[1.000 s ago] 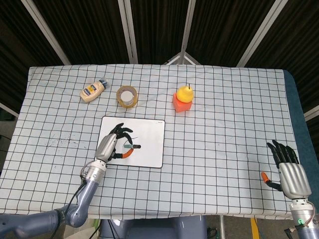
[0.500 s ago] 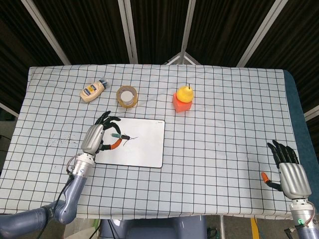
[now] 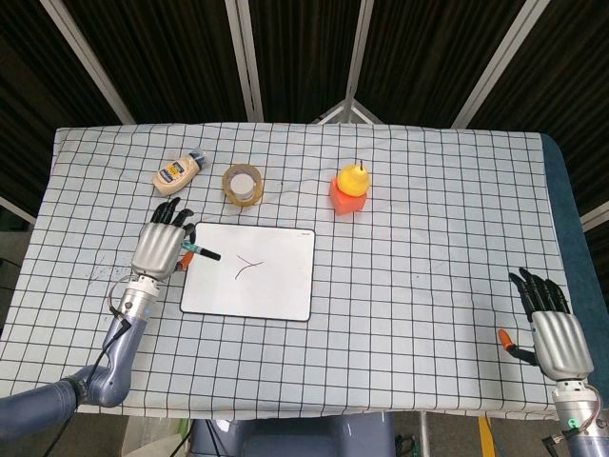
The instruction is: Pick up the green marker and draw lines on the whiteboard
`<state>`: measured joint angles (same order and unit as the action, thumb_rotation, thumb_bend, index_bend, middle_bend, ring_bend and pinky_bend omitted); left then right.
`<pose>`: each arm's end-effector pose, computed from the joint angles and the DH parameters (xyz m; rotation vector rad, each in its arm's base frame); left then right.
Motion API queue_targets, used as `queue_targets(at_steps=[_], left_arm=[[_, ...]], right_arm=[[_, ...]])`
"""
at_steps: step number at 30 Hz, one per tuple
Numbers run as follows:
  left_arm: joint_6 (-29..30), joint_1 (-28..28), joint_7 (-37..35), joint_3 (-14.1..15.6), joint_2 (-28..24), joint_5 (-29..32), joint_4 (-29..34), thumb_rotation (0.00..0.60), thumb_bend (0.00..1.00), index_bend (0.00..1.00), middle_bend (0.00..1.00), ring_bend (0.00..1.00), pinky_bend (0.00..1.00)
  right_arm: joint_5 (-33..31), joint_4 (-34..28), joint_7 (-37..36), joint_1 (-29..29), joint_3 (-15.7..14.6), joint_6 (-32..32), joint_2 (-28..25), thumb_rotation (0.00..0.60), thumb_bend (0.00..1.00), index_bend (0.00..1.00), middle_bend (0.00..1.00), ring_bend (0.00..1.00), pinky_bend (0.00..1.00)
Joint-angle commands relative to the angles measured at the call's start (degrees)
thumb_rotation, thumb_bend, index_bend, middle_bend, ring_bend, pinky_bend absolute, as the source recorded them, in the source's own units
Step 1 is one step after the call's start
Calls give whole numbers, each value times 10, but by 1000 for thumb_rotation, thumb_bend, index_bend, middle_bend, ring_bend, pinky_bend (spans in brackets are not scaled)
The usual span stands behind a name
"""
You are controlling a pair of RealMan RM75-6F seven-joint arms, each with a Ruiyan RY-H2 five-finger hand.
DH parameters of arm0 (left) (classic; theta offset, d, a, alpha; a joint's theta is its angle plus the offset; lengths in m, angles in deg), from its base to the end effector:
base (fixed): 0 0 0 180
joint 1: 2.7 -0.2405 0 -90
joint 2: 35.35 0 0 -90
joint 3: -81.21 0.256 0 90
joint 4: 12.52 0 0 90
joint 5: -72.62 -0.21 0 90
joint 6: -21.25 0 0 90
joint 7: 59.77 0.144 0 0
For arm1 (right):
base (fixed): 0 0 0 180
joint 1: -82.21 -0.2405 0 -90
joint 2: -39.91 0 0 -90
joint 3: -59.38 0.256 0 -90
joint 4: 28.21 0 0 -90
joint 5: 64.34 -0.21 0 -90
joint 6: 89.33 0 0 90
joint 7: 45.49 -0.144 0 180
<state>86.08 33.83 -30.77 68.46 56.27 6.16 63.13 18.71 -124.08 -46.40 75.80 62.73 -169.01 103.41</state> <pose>-0.1930 0.3566 0.0127 -1.6489 -0.6888 -0.8199 -0.3051 -0.1894 0.1478 1.3881 -1.0259 0.9026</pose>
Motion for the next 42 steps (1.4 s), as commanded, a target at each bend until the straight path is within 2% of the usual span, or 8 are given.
queue_targets(at_steps=[1,8,13,18,21,30,35,42], left_arm=[[-15,6,63,16,4,39,-31,600,510,665,182,44,92],[-22,3,68,22,18,52,-56,600,470,629,156,39,89],[-30,2,80,26,20,64,-63,600,340,409,13,0,16],[-35,-2,93,29,14,80,-54,600,232,207,0,0,0],[-28,-7,93,28,7,84,-41,600,218,132,0,0,0],[34,-56,28,29,-39,64,52,600,218,119,0,0,0],[129,-127,-37,70,-116,-19,151,600,210,104,0,0,0],[216,-188,-79,114,-191,-100,225,600,188,38,0,0,0]], right_arm=[[0,0,0,0,0,0,0,600,324,0,0,0,36],[0,0,0,0,0,0,0,600,324,0,0,0,36],[1,0,1,0,0,0,0,600,325,0,0,0,36],[0,-1,1,1,-1,-1,0,600,324,0,0,0,36],[1,-1,2,1,0,-1,0,600,324,0,0,0,36],[2,3,2,1,-1,-2,-1,600,325,0,0,0,36],[5,7,6,1,-1,-5,-1,600,325,0,0,0,36],[9,10,22,3,-1,-12,1,600,325,0,0,0,36]])
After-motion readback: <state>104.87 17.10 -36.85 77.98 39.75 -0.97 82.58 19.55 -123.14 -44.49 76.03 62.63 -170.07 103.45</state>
